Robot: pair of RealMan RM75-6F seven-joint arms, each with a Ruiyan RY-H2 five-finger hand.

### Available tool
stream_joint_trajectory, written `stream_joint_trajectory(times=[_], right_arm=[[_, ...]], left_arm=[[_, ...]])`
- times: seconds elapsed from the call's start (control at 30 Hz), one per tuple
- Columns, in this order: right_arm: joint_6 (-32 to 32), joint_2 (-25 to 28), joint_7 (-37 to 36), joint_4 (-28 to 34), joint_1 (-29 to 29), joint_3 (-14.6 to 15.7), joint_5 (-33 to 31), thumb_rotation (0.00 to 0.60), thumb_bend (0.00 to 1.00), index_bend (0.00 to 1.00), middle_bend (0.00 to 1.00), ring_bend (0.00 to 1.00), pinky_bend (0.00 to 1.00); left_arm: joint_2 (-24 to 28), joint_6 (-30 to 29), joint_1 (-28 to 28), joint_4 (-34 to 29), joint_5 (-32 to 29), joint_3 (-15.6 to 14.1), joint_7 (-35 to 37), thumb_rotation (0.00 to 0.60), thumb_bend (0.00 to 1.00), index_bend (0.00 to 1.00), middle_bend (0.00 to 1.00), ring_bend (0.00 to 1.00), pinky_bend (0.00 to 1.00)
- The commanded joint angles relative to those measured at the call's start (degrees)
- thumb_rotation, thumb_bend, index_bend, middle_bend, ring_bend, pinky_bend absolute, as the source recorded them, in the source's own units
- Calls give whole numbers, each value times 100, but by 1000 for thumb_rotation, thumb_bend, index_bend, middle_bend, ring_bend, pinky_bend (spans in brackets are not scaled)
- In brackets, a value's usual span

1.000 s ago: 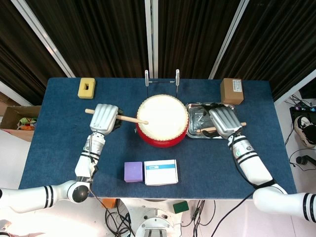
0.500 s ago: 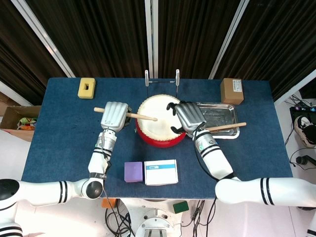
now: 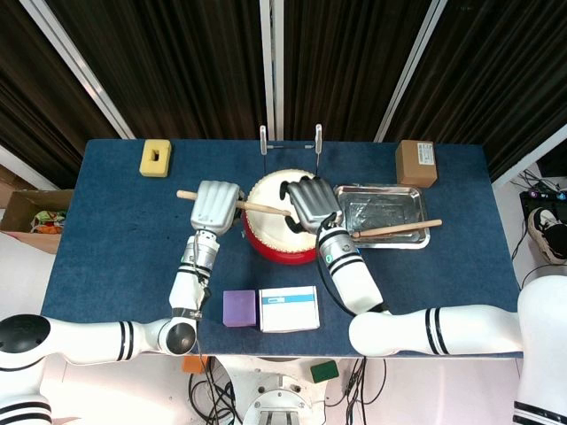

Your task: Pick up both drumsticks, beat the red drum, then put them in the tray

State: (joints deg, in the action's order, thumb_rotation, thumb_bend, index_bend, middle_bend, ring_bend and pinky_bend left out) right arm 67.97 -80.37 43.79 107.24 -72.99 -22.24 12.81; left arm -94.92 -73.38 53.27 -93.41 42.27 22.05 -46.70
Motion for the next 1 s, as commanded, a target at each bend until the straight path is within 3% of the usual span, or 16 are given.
stream_joint_trajectory(times=[0.03,1.0], right_arm=[[14,-46,8,-22,-32,-11,-7,600,320,432,484,296,385],[154,-604,237,-504,-339,-116,-128,600,369,484,513,321,389]], left_arm=[[0,-12,24,12,-15,-14,-30,600,637,957,1000,1000,1000],[-153,-147,269,89,-106,-75,-218,600,637,954,1000,1000,1000]])
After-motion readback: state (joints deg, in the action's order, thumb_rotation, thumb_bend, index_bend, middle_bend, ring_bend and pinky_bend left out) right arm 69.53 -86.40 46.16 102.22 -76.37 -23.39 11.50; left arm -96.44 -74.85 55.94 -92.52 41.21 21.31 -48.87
